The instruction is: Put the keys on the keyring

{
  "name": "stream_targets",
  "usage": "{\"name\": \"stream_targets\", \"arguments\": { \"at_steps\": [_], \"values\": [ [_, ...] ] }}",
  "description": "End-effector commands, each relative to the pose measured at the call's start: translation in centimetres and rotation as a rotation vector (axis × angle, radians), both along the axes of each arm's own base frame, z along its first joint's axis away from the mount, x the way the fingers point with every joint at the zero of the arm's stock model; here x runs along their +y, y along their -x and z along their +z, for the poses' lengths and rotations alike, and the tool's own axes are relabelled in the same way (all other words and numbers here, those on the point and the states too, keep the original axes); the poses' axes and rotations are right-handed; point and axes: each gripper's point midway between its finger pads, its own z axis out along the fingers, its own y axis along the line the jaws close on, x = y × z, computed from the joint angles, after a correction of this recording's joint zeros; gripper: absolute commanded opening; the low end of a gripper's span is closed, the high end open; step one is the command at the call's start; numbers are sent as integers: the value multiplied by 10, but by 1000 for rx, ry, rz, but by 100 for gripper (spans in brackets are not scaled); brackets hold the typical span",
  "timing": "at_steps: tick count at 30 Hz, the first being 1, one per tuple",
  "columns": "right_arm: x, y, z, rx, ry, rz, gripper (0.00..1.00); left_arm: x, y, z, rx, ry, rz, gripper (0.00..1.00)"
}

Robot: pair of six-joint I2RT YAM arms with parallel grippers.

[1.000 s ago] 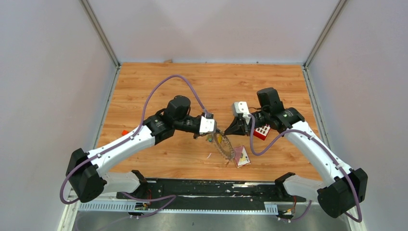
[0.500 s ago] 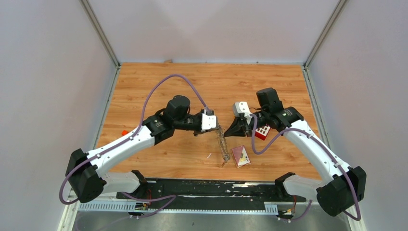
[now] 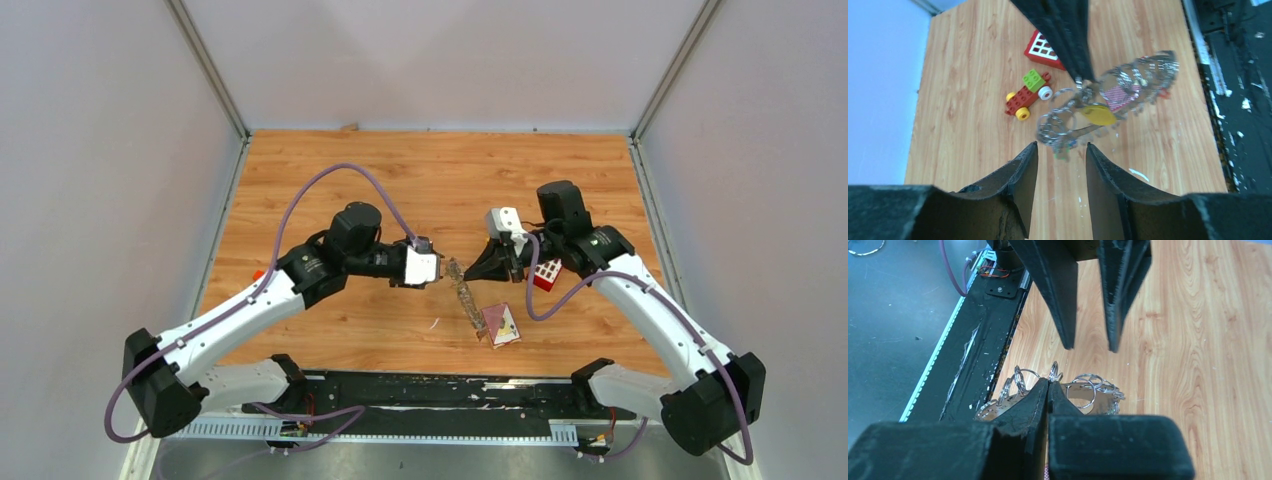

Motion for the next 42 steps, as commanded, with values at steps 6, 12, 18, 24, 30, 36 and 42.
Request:
{"name": "stream_targets", "arguments": {
  "at_steps": [6, 12, 18, 24, 30, 36, 42],
  "values": [
    [6, -1, 39, -104, -133, 6, 0, -3, 37, 29, 77, 46, -167, 45],
    [6, 0, 39, -104, -139, 8, 0, -17, 32, 40, 162, 91, -148, 41],
    [5, 1, 37, -102, -139, 10, 0, -19, 31, 40, 179, 97, -138, 40],
    [6, -1, 36, -99, -136, 5, 0, -22, 34, 42, 193, 108, -163, 39],
    [6, -2, 34, -95, -132, 1, 0, -26, 31, 46, 204, 112, -157, 32],
    [6, -2, 33, -96, -131, 0, 0, -29, 28, 45, 221, 108, -148, 21],
    [5, -4, 30, -115, -121, -18, 0, -25, 23, 44, 206, 92, -110, 2]
  ]
}}
